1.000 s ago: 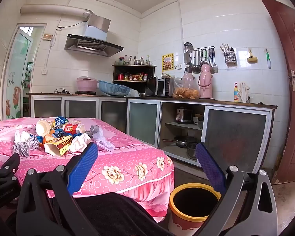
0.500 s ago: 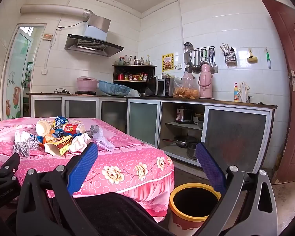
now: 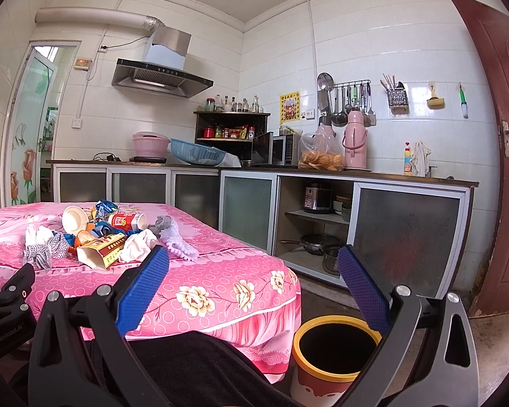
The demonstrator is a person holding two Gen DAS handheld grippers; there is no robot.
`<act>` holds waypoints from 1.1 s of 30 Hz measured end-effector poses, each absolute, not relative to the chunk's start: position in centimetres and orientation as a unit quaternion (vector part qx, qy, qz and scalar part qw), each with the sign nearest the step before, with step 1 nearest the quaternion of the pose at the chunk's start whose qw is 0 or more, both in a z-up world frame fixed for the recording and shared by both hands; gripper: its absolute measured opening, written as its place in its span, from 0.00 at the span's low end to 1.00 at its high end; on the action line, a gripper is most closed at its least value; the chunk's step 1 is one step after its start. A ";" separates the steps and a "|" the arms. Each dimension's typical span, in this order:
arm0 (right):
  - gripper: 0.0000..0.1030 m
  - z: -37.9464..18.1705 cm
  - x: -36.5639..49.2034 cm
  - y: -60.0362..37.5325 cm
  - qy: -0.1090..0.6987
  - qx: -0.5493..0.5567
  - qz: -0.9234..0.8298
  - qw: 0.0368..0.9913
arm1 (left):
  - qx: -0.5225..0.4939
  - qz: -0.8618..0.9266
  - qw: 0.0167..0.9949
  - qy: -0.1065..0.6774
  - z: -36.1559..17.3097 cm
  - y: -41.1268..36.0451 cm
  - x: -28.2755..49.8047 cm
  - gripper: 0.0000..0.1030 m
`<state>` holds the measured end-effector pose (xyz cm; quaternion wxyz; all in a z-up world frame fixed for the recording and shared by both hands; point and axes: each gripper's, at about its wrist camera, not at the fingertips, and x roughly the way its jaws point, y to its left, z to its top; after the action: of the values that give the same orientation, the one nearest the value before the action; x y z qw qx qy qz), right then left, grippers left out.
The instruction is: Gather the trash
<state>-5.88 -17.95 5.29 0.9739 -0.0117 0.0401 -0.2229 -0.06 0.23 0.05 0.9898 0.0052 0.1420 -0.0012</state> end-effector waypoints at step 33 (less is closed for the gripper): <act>0.93 5.2 -5.9 -18.1 0.040 -0.010 -0.223 0.974 | 0.005 -0.001 0.990 0.142 0.0 0.1 -0.1 0.93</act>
<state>-5.85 -18.07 5.18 0.9739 -0.0105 0.0402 -0.2230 -0.05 0.09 0.03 0.9899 0.0050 0.1419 -0.0009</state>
